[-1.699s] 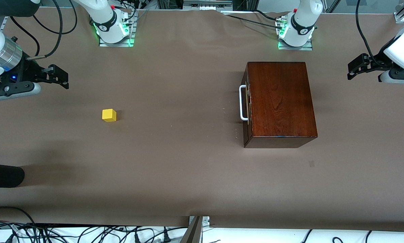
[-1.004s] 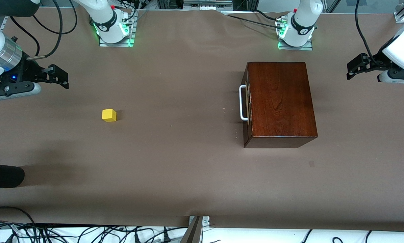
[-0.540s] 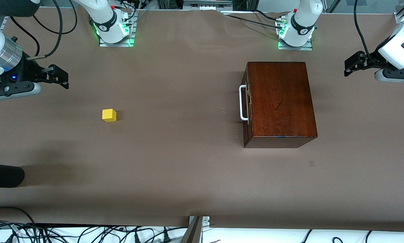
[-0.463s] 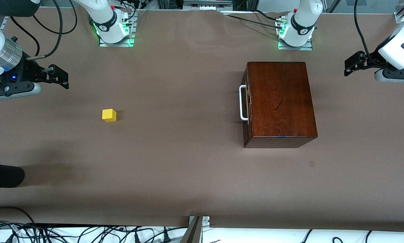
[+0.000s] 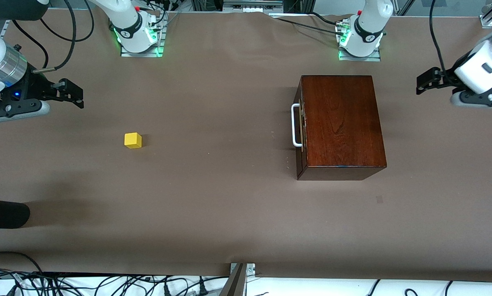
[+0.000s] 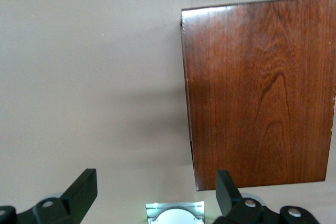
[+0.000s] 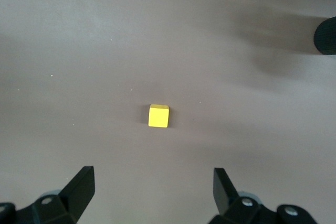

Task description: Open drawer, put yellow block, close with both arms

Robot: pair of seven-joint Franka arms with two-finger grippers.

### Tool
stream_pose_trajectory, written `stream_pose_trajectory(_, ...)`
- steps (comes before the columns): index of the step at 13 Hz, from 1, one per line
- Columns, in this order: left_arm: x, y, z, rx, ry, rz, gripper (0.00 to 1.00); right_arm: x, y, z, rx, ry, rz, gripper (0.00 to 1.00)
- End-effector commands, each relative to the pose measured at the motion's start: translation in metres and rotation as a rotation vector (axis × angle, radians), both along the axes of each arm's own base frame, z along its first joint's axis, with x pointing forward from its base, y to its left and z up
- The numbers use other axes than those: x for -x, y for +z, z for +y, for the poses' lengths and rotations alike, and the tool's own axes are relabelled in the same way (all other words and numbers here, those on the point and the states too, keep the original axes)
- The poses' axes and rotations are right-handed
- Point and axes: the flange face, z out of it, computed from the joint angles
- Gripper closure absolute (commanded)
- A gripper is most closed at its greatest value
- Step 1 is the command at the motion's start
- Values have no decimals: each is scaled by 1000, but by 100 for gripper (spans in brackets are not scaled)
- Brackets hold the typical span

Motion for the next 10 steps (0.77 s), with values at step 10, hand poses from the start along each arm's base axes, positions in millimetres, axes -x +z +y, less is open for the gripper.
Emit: stream_pose_trajectory(10, -15, -150, -331, -80, 55, -45, 0, -2, 5, 0, 9, -9, 4, 0)
